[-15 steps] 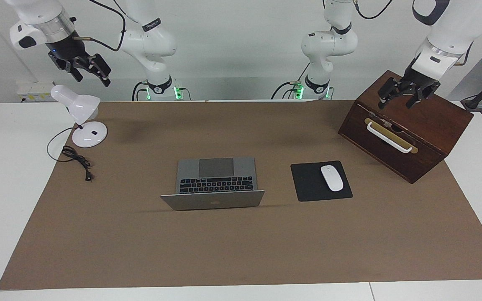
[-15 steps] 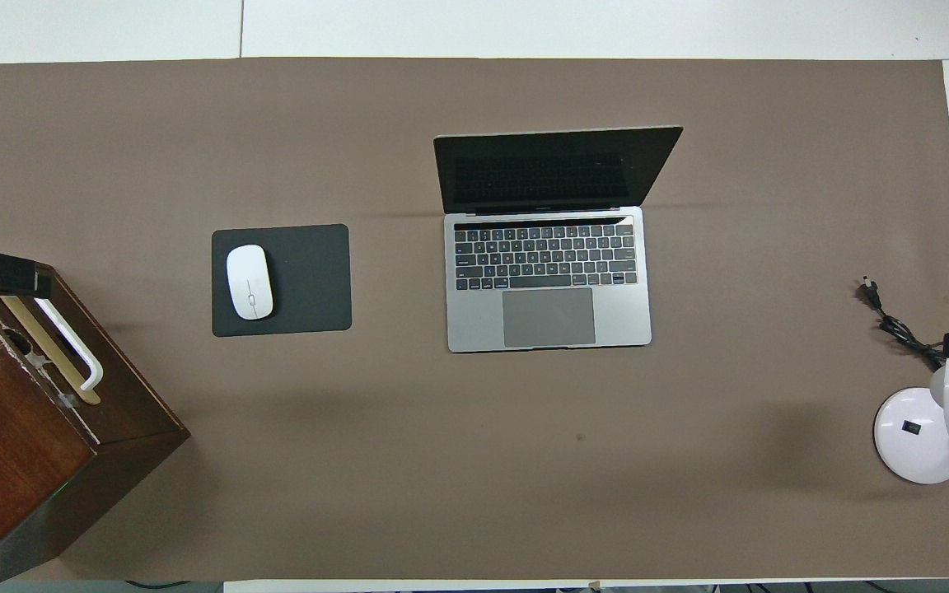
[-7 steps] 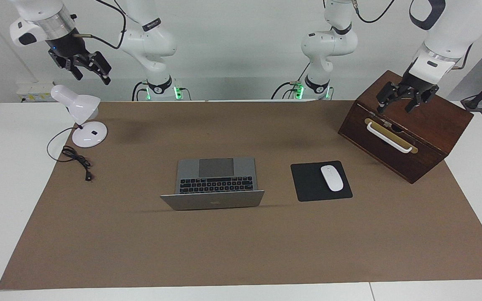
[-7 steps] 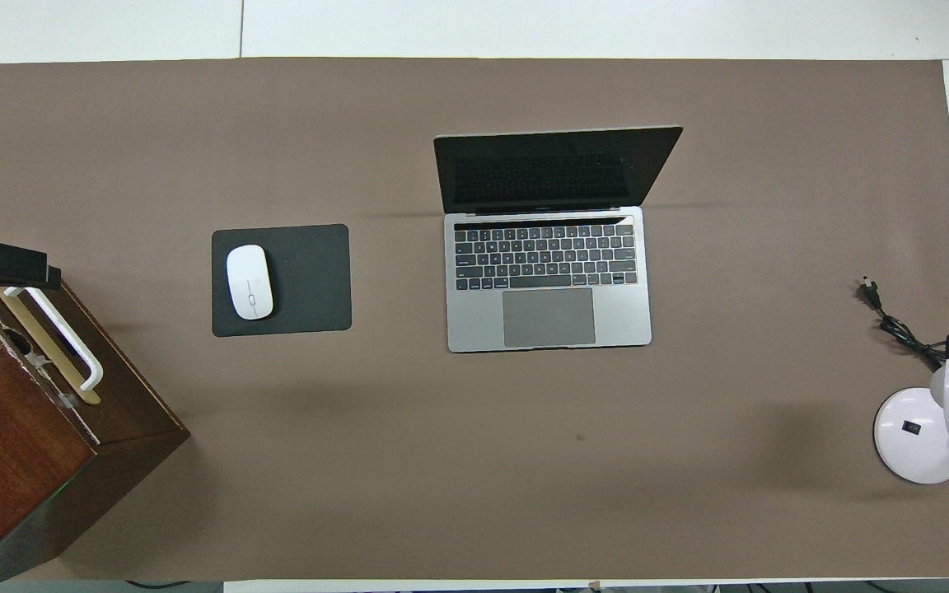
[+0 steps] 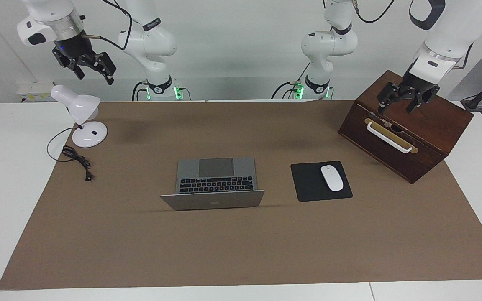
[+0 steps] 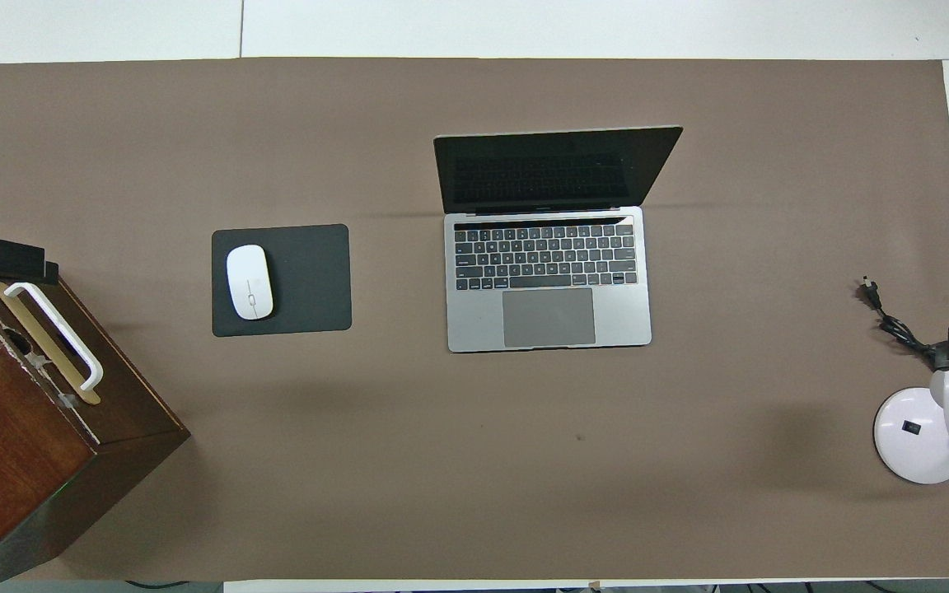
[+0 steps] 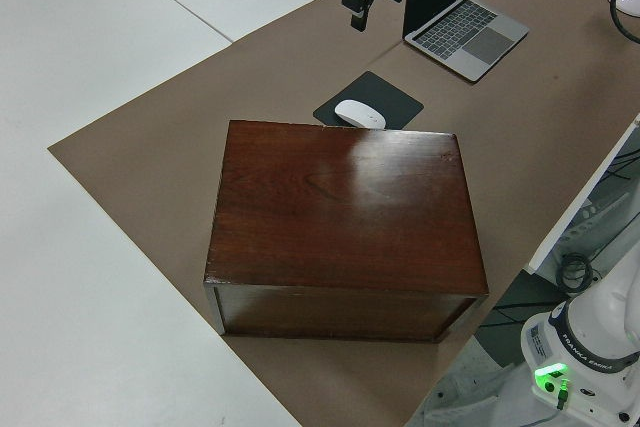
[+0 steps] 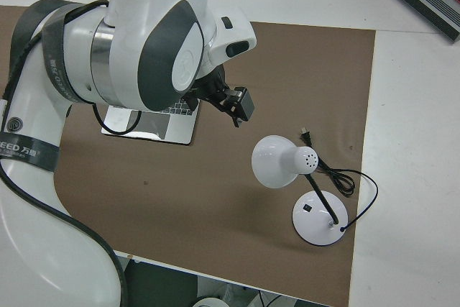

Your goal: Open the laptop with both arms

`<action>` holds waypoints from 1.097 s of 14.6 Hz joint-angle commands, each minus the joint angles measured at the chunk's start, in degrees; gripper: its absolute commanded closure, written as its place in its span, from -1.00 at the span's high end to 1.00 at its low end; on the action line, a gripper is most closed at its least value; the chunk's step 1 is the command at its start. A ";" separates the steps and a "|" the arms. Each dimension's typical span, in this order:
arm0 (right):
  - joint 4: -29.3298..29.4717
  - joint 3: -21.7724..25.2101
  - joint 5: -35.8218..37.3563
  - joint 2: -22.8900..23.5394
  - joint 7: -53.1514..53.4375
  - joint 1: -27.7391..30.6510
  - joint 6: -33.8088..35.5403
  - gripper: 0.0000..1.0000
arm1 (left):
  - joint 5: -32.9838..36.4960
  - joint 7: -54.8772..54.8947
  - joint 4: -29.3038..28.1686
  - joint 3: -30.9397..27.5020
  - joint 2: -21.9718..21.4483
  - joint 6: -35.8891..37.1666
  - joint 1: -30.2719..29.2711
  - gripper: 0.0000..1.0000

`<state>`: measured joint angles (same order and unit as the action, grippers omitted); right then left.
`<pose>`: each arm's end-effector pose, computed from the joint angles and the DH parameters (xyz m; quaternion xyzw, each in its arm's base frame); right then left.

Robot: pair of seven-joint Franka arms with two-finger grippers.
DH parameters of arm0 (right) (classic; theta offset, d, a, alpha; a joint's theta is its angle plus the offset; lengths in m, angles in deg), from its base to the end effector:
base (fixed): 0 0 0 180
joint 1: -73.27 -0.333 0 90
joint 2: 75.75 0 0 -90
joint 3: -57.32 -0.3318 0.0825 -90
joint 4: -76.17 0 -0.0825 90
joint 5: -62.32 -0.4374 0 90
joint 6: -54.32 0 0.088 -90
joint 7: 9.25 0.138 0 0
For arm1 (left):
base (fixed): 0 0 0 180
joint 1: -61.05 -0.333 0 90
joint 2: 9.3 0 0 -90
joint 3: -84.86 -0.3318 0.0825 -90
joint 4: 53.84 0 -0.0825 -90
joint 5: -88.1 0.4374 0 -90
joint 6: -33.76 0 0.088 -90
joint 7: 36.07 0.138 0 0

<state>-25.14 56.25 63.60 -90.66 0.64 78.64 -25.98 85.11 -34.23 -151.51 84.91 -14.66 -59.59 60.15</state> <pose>0.4970 -0.0396 0.6381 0.9906 -0.1251 -0.0525 0.0161 0.5821 0.0017 0.5997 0.9996 -0.0073 0.0097 0.0258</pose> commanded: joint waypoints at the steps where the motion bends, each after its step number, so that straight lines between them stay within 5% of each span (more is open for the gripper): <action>1: -3.54 -0.07 1.09 -2.49 -0.48 0.34 -1.44 1.00 | 1.58 -0.97 0.29 -0.31 0.18 -0.08 0.73 1.00; 16: -5.48 0.29 0.92 -3.45 -0.48 0.69 -1.88 1.00 | 4.66 0.09 0.29 -0.23 0.18 -0.34 0.73 1.00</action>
<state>-28.74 56.58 63.63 -92.57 0.64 78.89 -26.56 88.15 -34.13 -151.51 84.95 -14.66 -59.59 60.24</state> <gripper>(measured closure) 0.000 0.000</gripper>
